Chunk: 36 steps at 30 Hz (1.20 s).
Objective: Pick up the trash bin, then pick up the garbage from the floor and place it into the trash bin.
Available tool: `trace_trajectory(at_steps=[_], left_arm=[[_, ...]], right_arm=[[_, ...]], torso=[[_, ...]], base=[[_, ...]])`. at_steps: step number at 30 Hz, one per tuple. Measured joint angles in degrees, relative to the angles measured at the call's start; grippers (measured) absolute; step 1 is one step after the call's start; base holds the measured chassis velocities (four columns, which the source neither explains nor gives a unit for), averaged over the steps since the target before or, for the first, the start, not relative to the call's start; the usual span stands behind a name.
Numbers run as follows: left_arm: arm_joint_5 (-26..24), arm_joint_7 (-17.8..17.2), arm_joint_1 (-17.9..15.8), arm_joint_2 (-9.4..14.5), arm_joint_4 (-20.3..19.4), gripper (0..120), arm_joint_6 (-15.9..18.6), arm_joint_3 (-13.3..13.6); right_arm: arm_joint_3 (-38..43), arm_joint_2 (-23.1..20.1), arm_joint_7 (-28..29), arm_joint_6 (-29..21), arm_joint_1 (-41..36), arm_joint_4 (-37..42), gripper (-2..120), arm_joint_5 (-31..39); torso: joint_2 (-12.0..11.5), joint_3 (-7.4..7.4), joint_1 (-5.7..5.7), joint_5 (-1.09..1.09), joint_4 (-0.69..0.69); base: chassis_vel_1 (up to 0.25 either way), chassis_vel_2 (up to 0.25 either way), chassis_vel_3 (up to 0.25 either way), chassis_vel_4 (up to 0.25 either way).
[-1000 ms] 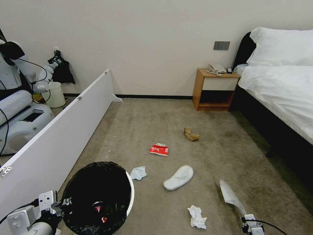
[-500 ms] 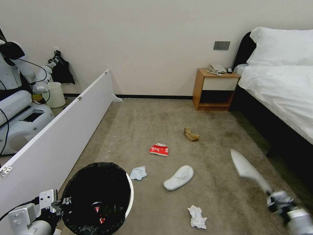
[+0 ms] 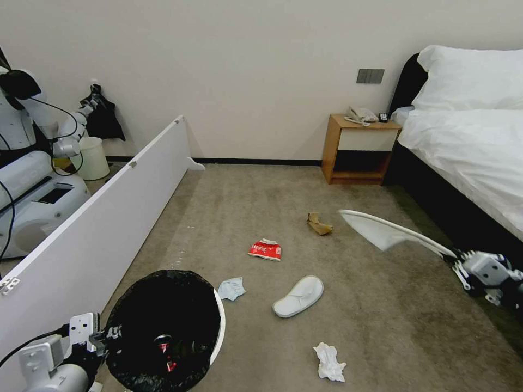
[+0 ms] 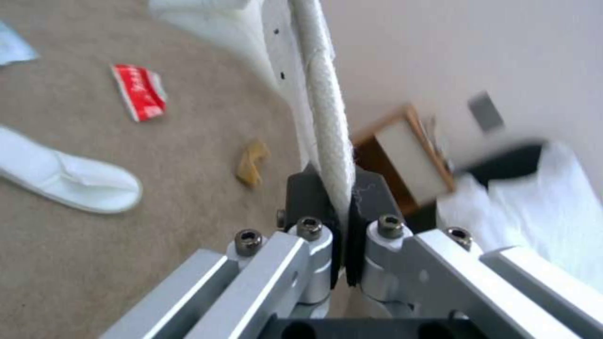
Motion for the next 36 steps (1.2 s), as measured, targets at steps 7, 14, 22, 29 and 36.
trace_trajectory(at_steps=[7,14,22,29,36], left_arm=[[0.76,-0.02,0.29,0.08,-0.2,2,0.0,0.49],[1.52,-0.35,0.89,0.34,-0.32,2,-0.01,1.12],[1.87,-0.49,1.86,0.88,-0.16,2,0.0,2.22],[1.89,-0.49,3.38,1.57,-0.89,2,0.0,2.7],[2.01,-0.47,3.65,2.04,-1.33,2,0.0,3.64]], right_arm=[[4.28,-8.27,-4.32,0.75,-0.09,2.81,1,0.54],[3.3,-20.54,-10.53,4.24,9.74,3.75,1,-3.83],[2.38,-32.39,-14.85,9.57,19.04,4.07,1,-8.24],[1.27,-38.53,-16.86,13.06,25.61,4.53,1,-10.31],[1.11,-41.57,-17.02,14.48,27.52,5.63,1,-11.38]], torso=[[0.0,0.0,0.0,0.03,-0.03],[0.0,0.0,0.0,-0.04,0.04],[0.0,0.0,0.0,-0.04,0.04],[0.0,0.0,0.0,-0.02,0.03],[0.0,0.0,0.0,-0.02,0.02]], base=[[0.0,0.0,0.0,0.0],[0.0,0.0,0.0,0.0],[0.0,0.0,0.0,0.0],[0.0,0.0,0.0,0.0],[0.0,0.0,0.0,0.0]])
